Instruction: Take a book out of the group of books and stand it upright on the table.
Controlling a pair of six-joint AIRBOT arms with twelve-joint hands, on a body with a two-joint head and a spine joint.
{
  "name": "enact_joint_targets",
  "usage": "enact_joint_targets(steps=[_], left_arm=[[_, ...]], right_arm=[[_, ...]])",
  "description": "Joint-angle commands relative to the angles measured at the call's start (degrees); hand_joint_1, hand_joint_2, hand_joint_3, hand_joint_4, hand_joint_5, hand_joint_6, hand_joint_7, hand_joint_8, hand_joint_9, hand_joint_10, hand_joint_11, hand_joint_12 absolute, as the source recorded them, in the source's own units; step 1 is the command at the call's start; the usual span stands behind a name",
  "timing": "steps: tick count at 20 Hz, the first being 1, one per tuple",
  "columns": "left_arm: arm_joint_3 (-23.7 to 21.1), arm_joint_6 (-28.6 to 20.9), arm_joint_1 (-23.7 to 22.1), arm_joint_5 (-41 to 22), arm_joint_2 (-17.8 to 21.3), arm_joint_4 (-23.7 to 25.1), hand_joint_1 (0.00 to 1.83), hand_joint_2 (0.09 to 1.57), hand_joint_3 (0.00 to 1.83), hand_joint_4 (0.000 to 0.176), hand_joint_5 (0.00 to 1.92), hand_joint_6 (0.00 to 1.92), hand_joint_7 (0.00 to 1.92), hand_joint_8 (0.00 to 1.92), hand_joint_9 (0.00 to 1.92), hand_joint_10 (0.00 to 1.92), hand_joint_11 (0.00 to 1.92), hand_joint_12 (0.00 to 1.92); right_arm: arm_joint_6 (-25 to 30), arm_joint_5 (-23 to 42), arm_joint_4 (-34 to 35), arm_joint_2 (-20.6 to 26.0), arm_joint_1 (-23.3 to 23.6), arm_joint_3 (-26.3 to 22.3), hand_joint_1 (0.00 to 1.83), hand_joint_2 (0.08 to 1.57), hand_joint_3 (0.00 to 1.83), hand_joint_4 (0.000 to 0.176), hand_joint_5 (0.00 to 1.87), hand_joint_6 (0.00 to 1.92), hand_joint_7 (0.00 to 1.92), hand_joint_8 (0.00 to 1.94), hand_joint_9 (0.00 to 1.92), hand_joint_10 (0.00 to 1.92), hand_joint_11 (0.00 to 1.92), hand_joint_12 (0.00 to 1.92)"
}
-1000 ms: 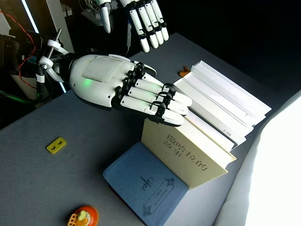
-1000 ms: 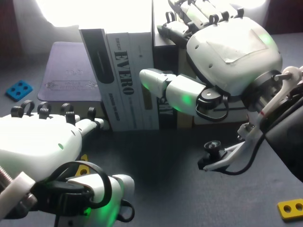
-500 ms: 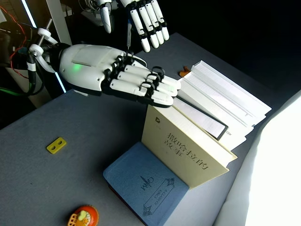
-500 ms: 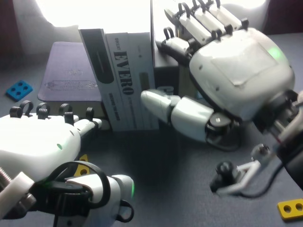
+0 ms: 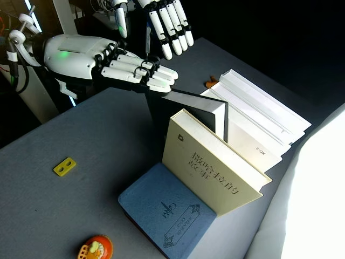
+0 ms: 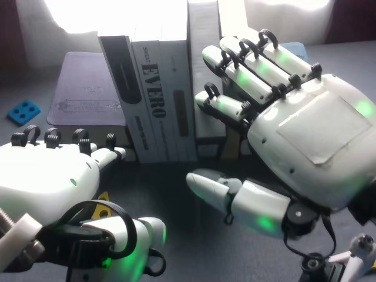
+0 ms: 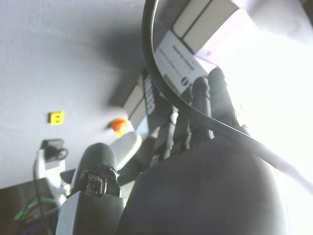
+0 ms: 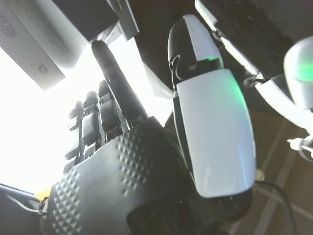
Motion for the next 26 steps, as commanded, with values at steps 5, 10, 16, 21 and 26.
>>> enact_joint_targets(steps=[5, 10, 16, 21, 26], left_arm=[[0.0, -0.2, -0.6, 0.8, 0.3, 4.6, 0.01, 1.35, 0.00, 0.043, 0.00, 0.00, 0.00, 0.00, 0.00, 0.00, 0.00, 0.00], [0.0, -0.2, -0.6, 0.8, 0.3, 4.6, 0.04, 1.35, 0.00, 0.049, 0.00, 0.00, 0.00, 0.00, 0.00, 0.00, 0.00, 0.00], [0.0, -0.2, -0.6, 0.8, 0.3, 4.6, 0.03, 1.35, 0.00, 0.050, 0.00, 0.00, 0.00, 0.00, 0.00, 0.00, 0.00, 0.00], [0.0, -0.2, -0.6, 0.8, 0.3, 4.6, 0.02, 1.35, 0.00, 0.070, 0.00, 0.00, 0.00, 0.00, 0.00, 0.00, 0.00, 0.00], [-0.1, -0.2, -0.6, 0.8, 0.3, 4.6, 0.05, 1.35, 0.00, 0.062, 0.00, 0.00, 0.00, 0.00, 0.00, 0.00, 0.00, 0.00]], right_arm=[[-2.9, 3.4, -1.9, 1.0, -2.6, -2.6, 0.00, 1.21, 0.00, 0.000, 0.57, 0.13, 0.00, 0.00, 0.00, 0.00, 0.00, 0.00], [-4.4, 3.7, -1.9, 1.0, -4.5, -5.0, 0.00, 1.21, 0.01, 0.002, 0.55, 0.12, 0.00, 0.00, 0.00, 0.00, 0.00, 0.00], [-4.6, 2.1, -1.9, 0.4, -8.7, -4.0, 0.00, 1.21, 0.00, 0.012, 0.58, 0.12, 0.00, 0.00, 0.00, 0.00, 0.00, 0.00], [-4.4, 1.7, -2.1, -0.6, -10.7, -1.4, 0.00, 1.21, 0.00, 0.000, 0.56, 0.10, 0.00, 0.00, 0.00, 0.00, 0.00, 0.00], [-4.0, 0.7, -2.2, -1.0, -11.8, -0.7, 0.00, 1.21, 0.00, 0.000, 0.54, 0.09, 0.00, 0.00, 0.00, 0.00, 0.00, 0.00]])
